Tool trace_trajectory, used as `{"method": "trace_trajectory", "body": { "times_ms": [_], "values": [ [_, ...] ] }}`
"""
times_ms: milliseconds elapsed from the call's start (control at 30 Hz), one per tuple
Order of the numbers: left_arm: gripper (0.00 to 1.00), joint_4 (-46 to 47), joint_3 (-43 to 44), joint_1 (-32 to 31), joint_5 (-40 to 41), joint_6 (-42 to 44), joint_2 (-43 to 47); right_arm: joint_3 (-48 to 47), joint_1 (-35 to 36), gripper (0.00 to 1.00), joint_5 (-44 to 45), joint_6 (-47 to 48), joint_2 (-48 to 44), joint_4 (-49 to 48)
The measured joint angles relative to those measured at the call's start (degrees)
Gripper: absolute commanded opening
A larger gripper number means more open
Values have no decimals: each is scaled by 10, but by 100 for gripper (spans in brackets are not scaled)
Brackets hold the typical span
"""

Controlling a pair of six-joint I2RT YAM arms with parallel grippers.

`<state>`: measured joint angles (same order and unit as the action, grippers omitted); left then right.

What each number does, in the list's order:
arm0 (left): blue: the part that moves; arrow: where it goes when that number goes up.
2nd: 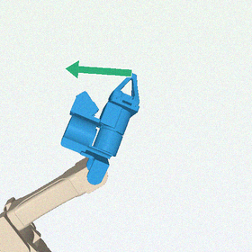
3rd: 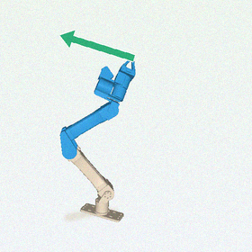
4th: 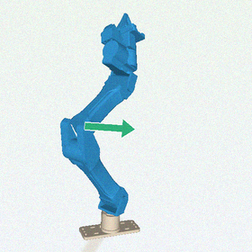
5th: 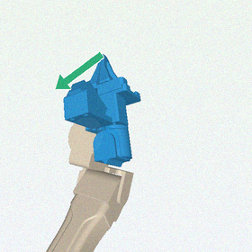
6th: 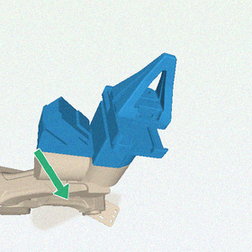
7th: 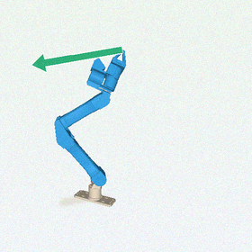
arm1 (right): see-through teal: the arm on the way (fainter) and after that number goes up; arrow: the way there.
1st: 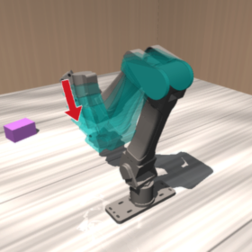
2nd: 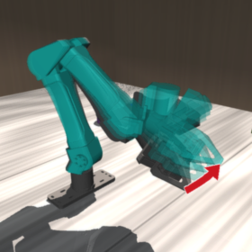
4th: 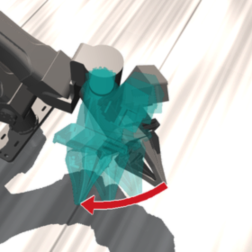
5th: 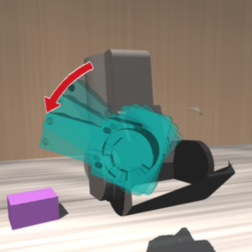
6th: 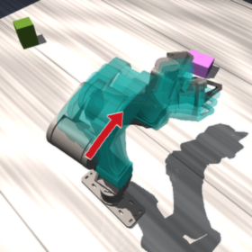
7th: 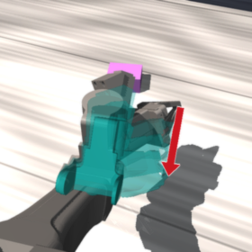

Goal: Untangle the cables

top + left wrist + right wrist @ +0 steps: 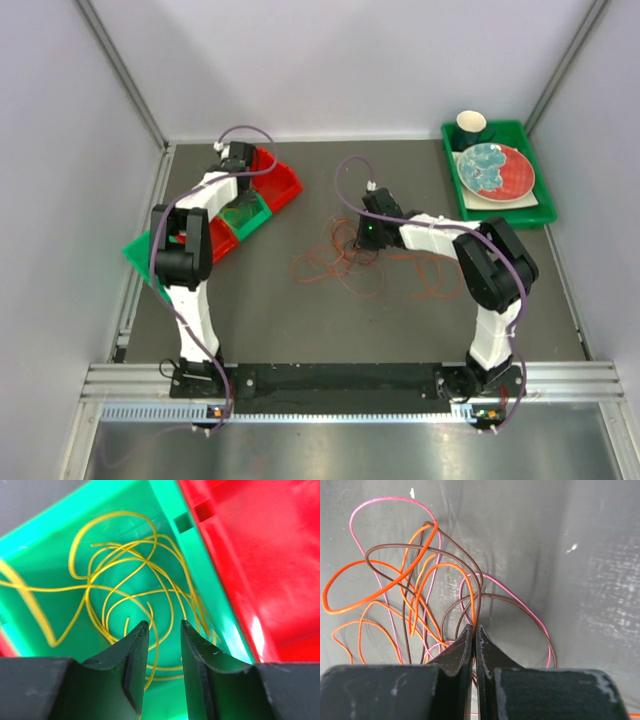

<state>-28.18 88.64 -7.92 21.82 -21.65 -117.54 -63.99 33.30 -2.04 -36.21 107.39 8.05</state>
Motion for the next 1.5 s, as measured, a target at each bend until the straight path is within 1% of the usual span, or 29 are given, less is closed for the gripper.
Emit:
{"method": "trace_trajectory", "body": {
  "times_ms": [233,500,600,633,700,767,833,867,1033,1067,1167,1333,1500],
  "values": [
    [35,-1,4,-2,-12,10,45,-3,11,0,0,0,2,2],
    [35,-8,13,-2,-14,18,58,-3,14,0,0,0,2,3],
    [37,-15,12,-2,-10,18,75,-3,15,0,0,0,2,3],
    [38,-16,11,-2,-6,18,84,-3,15,0,0,0,2,3],
    [45,-14,3,-2,7,18,112,-3,15,0,0,0,2,3],
    [49,-13,-4,1,18,20,141,-3,15,0,0,0,2,3],
    [51,-8,-3,6,23,21,158,-3,15,0,0,0,2,3],
    [56,-8,1,10,27,20,160,-3,15,0,0,0,2,3],
    [57,-2,7,35,31,19,130,-3,15,0,0,0,2,3],
    [56,-2,8,38,31,19,120,-3,15,0,0,0,2,3],
    [43,-2,10,46,30,18,83,-3,15,0,0,0,2,3],
    [0,-2,11,48,22,21,47,-3,15,0,0,0,2,3],
    [0,-1,17,48,-11,23,41,-3,15,0,3,0,2,3]
  ]
}}
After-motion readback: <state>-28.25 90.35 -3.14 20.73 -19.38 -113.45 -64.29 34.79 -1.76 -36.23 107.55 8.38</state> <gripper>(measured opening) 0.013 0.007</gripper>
